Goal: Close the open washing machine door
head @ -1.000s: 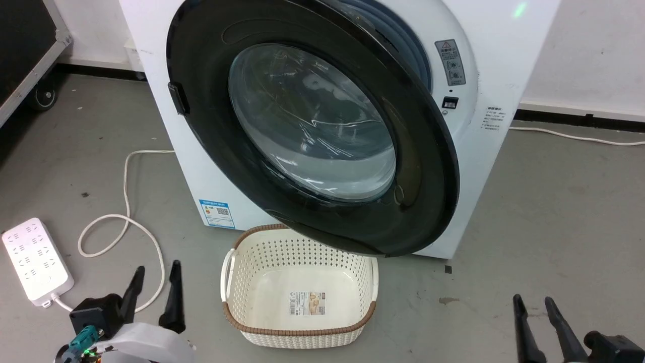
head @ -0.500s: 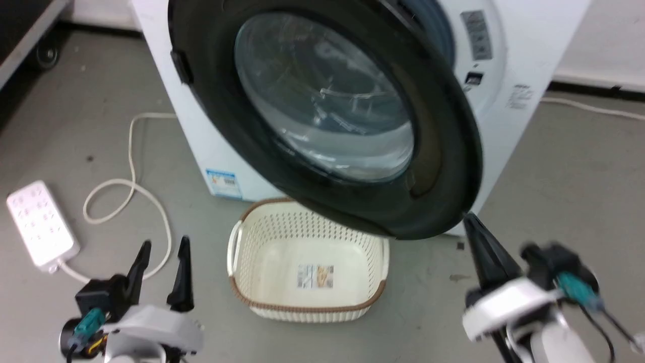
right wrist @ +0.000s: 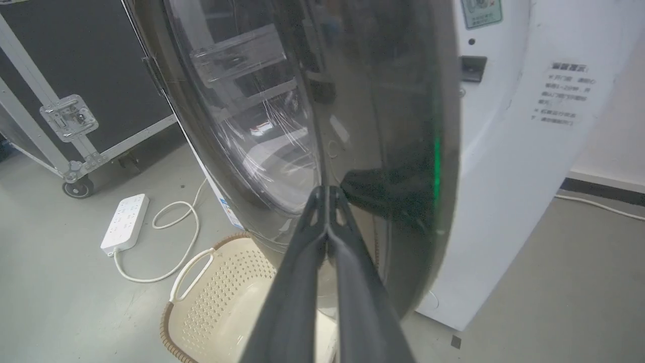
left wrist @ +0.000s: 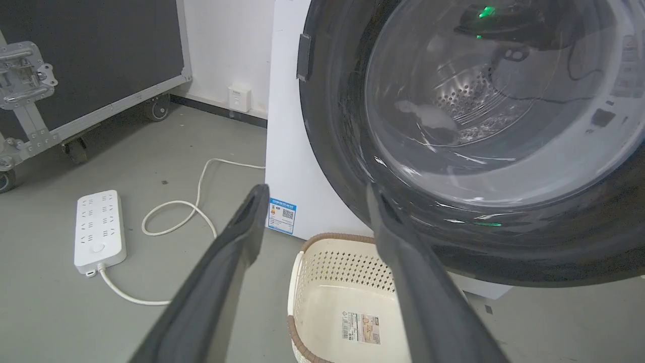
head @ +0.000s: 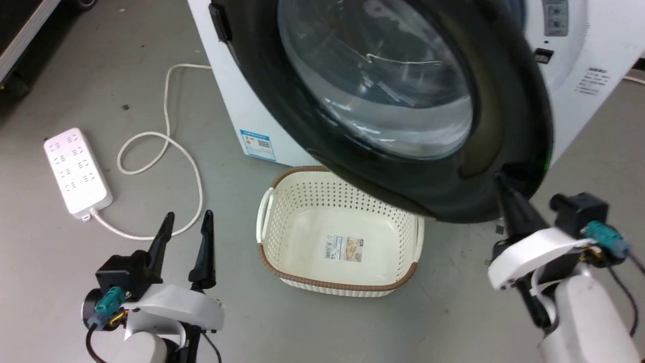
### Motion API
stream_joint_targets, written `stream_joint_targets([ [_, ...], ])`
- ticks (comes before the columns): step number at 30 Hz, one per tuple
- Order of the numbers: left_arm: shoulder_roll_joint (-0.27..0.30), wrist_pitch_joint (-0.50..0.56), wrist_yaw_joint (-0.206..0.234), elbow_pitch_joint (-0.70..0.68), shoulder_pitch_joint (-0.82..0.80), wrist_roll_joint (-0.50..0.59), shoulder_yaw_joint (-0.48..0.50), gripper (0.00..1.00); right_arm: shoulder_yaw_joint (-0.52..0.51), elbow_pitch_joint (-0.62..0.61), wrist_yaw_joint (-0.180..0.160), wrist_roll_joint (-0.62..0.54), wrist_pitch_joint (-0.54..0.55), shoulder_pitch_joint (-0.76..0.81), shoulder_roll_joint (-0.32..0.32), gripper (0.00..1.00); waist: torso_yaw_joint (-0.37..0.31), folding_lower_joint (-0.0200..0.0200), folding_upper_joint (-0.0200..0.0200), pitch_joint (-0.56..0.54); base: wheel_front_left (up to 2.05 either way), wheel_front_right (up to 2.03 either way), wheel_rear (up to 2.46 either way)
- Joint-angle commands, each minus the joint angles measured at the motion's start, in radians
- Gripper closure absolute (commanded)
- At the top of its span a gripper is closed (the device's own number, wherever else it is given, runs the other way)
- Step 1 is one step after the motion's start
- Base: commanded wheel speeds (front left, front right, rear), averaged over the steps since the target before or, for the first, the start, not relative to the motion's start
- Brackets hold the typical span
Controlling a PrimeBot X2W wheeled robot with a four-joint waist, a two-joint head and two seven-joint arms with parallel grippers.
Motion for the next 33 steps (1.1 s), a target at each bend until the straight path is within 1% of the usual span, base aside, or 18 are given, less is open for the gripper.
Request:
stream_joint_targets([
  [1,-0.004,-0.007,-0.007,0.004,-0.012,0.007,-0.002,0.00,-0.021,0.004,-0.001,-0.010,-0.007,-0.028,-0.002,1.00,0.006,-0.0001,0.0000,0.006,0.00,0.00,0.00],
  [7,-0.015,-0.011,-0.022,0.011,-0.035,0.009,0.003,0.00,-0.121,0.019,-0.001,-0.033,-0.003,-0.108,-0.002,1.00,0.025,-0.0001,0.0000,0.038,0.00,0.00,0.00],
  [13,-0.024,-0.013,-0.043,0.007,-0.073,0.014,0.010,0.00,-0.224,0.067,-0.001,-0.058,0.003,-0.238,-0.002,1.00,0.045,-0.0001,0.0000,0.103,0.00,0.00,0.00],
  [20,-0.042,-0.014,-0.063,0.003,-0.111,0.027,0.027,0.00,-0.357,0.139,-0.001,-0.071,-0.036,-0.375,-0.002,1.00,0.064,-0.0001,0.0000,0.160,0.00,0.00,0.00],
  [29,-0.069,-0.014,-0.088,0.009,-0.117,0.052,0.060,0.00,-0.441,0.206,-0.001,-0.092,-0.086,-0.478,-0.002,1.00,0.070,-0.0001,0.0000,0.191,0.00,0.00,0.00],
  [33,-0.076,-0.014,-0.097,0.018,-0.117,0.064,0.077,0.00,-0.469,0.220,-0.001,-0.087,-0.105,-0.500,-0.002,1.00,0.060,-0.0001,0.0000,0.181,0.00,0.00,0.00],
])
